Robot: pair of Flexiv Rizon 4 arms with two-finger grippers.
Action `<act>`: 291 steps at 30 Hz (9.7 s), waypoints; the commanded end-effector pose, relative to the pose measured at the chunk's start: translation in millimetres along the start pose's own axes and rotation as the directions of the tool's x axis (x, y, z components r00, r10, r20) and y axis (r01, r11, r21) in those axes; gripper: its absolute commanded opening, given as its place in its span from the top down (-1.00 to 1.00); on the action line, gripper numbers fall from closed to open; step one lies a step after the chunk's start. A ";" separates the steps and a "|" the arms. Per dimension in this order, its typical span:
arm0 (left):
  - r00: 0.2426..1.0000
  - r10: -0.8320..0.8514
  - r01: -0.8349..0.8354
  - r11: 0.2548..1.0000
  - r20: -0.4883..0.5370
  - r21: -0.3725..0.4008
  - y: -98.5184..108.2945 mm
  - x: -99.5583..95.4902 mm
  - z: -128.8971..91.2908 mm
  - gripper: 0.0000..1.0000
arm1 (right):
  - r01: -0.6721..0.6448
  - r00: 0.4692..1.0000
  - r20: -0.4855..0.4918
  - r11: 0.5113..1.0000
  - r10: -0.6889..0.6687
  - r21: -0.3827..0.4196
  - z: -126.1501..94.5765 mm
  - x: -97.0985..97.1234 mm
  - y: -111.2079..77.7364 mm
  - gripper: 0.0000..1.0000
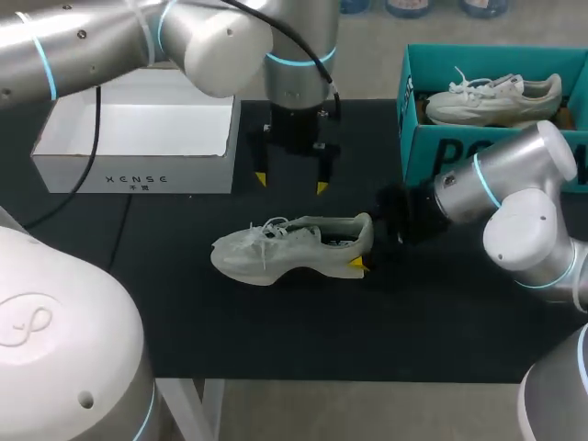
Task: Take the shoe out of the shoebox, open the shoe tongue, remove and reinsert the insole, then place the shoe into the shoebox
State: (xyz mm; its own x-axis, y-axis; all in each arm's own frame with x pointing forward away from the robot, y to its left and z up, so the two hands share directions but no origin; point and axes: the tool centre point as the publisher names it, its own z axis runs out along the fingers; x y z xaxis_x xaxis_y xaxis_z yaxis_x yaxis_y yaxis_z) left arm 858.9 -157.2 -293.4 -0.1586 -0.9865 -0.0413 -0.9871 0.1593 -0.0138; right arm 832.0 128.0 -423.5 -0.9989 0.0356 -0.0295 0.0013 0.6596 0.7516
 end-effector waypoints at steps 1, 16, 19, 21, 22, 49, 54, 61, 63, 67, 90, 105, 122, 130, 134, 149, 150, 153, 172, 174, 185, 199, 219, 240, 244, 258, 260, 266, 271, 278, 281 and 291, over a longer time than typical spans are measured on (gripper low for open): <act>1.000 0.007 -0.007 1.000 -0.030 0.003 5.7 5.3 23.7 -1.00 | 0.000 1.000 0.004 1.000 0.000 0.003 7.8 -1.8 -3.3 1.00; 0.985 0.165 -0.166 0.986 -0.048 -0.031 13.7 37.3 52.3 -1.00 | 0.000 1.000 0.004 1.000 0.000 0.003 7.8 -1.8 -3.3 1.00; 0.981 0.189 -0.191 0.980 -0.042 -0.046 13.8 36.4 57.5 -1.00 | 0.000 1.000 0.004 1.000 0.000 0.003 7.8 -1.8 -3.3 1.00; 0.978 0.206 -0.208 0.976 -0.033 -0.059 13.4 35.8 63.0 -1.00 | 0.000 1.000 0.004 1.000 0.000 0.003 7.8 -1.8 -3.3 1.00; 0.977 0.210 -0.212 0.975 -0.035 -0.066 13.6 34.8 66.0 -1.00 | 0.000 1.000 0.004 1.000 0.000 0.003 7.8 -1.8 -3.3 1.00; 0.999 0.027 -0.026 0.999 0.045 -0.030 59.5 -26.2 43.5 -1.00 | 0.000 1.000 0.004 1.000 0.000 0.003 7.8 -1.8 -3.3 1.00; 1.000 -0.027 0.027 1.000 0.013 -0.014 54.7 -26.1 43.6 0.84 | 0.000 1.000 0.004 1.000 0.000 0.003 7.8 -1.8 -3.3 1.00; 0.997 -0.050 0.051 0.999 -0.055 0.009 41.9 -11.8 43.6 1.00 | 0.000 1.000 0.004 1.000 0.000 0.003 7.8 -1.8 -3.3 1.00; 0.992 -0.069 0.074 0.996 -0.109 0.040 41.0 -10.1 44.7 1.00 | 0.000 1.000 0.004 1.000 0.000 0.003 7.8 -1.8 -3.3 1.00; 0.971 -0.099 0.128 0.984 -0.218 0.124 48.1 -16.3 40.2 1.00 | 0.000 1.000 0.004 1.000 0.000 0.003 7.8 -1.8 -3.3 1.00; 0.946 -0.309 0.316 0.946 -0.096 0.072 79.4 -87.8 55.0 1.00 | 0.000 1.000 0.004 1.000 0.000 0.003 7.8 -1.8 -3.3 1.00; 0.634 0.752 -0.722 0.659 -0.179 0.209 61.7 -56.4 6.6 -1.00 | 0.000 1.000 0.004 1.000 0.000 0.003 7.8 -1.8 -3.3 1.00; 0.630 0.755 -0.722 0.656 -0.183 0.222 57.6 -55.3 -0.7 -1.00 | 0.000 1.000 0.004 1.000 0.000 0.003 7.8 -1.8 -3.3 1.00; 0.427 0.899 -0.894 0.436 -0.094 0.105 23.3 -25.3 -26.4 1.00 | 0.000 1.000 0.004 1.000 0.000 0.003 7.8 -1.8 -3.3 1.00; 0.276 0.961 -0.958 0.275 -0.004 0.085 12.6 -9.9 -35.5 1.00 | 0.000 1.000 0.004 1.000 0.000 0.003 7.8 -1.8 -3.3 1.00; 0.059 0.998 -0.984 0.054 0.024 0.169 4.5 39.6 5.3 1.00 | 0.000 1.000 0.004 1.000 0.000 0.003 7.8 -1.8 -3.3 1.00; 0.061 0.998 -0.983 0.055 0.029 0.174 7.2 41.1 8.0 1.00 | 0.000 1.000 0.004 1.000 0.000 0.003 7.8 -1.8 -3.3 1.00; 0.086 0.995 -0.977 0.076 0.045 0.197 15.2 44.6 14.8 1.00 | 0.000 1.000 0.004 1.000 0.000 0.003 7.8 -1.8 -3.3 1.00; 0.150 0.989 -0.966 0.149 -0.011 0.211 21.0 55.9 31.0 1.00 | 0.000 1.000 0.004 1.000 0.000 0.003 7.8 -1.8 -3.3 1.00; 0.135 0.991 -0.971 0.135 -0.013 0.198 18.4 62.3 40.7 1.00 | 0.000 1.000 0.004 1.000 0.000 0.003 7.8 -1.8 -3.3 1.00; 0.068 0.997 -0.973 0.077 -0.044 0.219 21.9 70.5 82.7 1.00 | 0.000 1.000 0.004 1.000 0.000 0.003 7.8 -1.8 -3.3 1.00; 0.097 0.991 -0.982 0.110 -0.087 0.154 44.3 47.4 88.0 1.00 | 0.000 1.000 0.004 1.000 0.000 0.003 7.8 -1.8 -3.3 1.00; 0.099 0.983 -0.990 0.113 -0.155 0.080 72.5 27.4 108.7 1.00 | 0.000 1.000 0.004 1.000 0.000 0.003 7.8 -1.8 -3.3 1.00; 0.127 0.992 -0.991 0.127 -0.014 -0.036 50.1 23.4 138.3 0.02 | 0.000 1.000 0.004 1.000 0.000 0.003 7.8 -1.8 -3.3 1.00; 0.124 0.992 -0.991 0.124 -0.012 -0.044 44.9 23.8 147.7 -0.19 | 0.000 1.000 0.004 1.000 0.000 0.003 7.8 -1.8 -3.3 1.00; 0.174 0.984 -0.985 0.173 -0.030 -0.019 48.5 19.5 150.6 1.00 | 0.000 1.000 0.004 1.000 0.000 0.003 7.8 -1.8 -3.3 1.00; 0.206 0.978 -0.979 0.206 -0.020 -0.006 50.7 15.5 143.2 1.00 | 0.000 1.000 0.004 1.000 0.000 0.003 7.8 -1.8 -3.3 1.00; 0.289 0.957 -0.956 0.287 0.011 0.061 53.0 0.5 121.8 1.00 | 0.000 1.000 0.004 1.000 0.000 0.003 7.8 -1.8 -3.3 1.00; 0.374 0.927 -0.908 0.363 0.016 0.207 49.2 -15.6 107.5 1.00 | 0.000 1.000 0.004 1.000 0.000 0.003 7.8 -1.8 -3.3 1.00; 0.393 0.919 -0.874 0.365 0.025 0.319 42.2 -16.1 88.4 1.00 | 0.000 1.000 0.004 1.000 0.000 0.003 7.8 -1.8 -3.3 1.00; 0.392 0.919 -0.856 0.355 0.026 0.376 40.7 -13.8 79.4 1.00 | 0.000 1.000 0.004 1.000 0.000 0.003 7.8 -1.8 -3.3 1.00; 0.312 0.949 -0.792 0.233 0.047 0.565 32.4 8.6 50.8 1.00 | 0.000 1.000 0.004 1.000 0.000 0.003 7.8 -1.8 -3.3 1.00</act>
State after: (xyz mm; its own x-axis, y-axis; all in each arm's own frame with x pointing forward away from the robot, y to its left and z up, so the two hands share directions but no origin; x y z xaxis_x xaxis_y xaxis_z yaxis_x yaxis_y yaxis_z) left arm 828.4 -162.6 -346.5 -0.9841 -0.1630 -0.0707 -0.1202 0.9038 -0.4107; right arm 832.9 128.9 -424.1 -0.9988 0.0376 -0.0305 0.0019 0.6602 0.7511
